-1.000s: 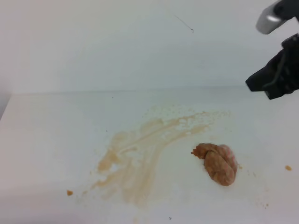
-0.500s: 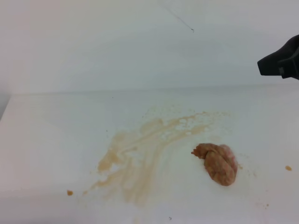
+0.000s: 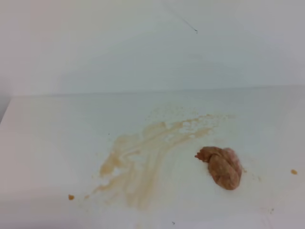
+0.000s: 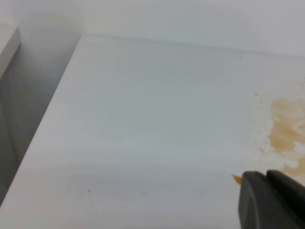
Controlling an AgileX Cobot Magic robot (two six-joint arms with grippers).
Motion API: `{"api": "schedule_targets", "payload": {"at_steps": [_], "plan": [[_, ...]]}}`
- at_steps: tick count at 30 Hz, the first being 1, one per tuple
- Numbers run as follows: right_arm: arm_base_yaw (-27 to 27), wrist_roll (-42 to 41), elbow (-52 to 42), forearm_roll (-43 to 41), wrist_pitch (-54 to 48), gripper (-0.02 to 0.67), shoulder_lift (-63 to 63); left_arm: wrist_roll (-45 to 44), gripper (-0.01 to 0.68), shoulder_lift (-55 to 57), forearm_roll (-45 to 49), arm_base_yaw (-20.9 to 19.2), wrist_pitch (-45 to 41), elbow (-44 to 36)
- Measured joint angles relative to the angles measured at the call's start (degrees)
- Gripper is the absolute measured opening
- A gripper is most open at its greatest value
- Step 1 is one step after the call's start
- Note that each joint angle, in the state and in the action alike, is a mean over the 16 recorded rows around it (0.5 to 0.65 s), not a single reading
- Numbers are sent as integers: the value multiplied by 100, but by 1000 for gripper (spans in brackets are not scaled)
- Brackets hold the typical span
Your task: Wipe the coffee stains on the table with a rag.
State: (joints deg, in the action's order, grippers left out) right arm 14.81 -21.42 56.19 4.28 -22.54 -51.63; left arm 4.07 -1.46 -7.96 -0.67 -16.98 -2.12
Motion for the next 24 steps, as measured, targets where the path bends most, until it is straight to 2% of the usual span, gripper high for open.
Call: {"api": "schedule_targets", "payload": {"at_steps": [5,8,15,24], "plan": [[-143,673,-1570,-737,1255,0,1601,0,1,0,0,0,0,0],[-250,969,-2480,-945,1543,0,2503,0,1,0,0,0,0,0],[-445,1290,-3993,-1034,805,0,4154,0,0,-10,0,-1,0,0],[-517,1599,-4901,-1194,-156,0,5119,0,0,10,0,1,-5,14]]}}
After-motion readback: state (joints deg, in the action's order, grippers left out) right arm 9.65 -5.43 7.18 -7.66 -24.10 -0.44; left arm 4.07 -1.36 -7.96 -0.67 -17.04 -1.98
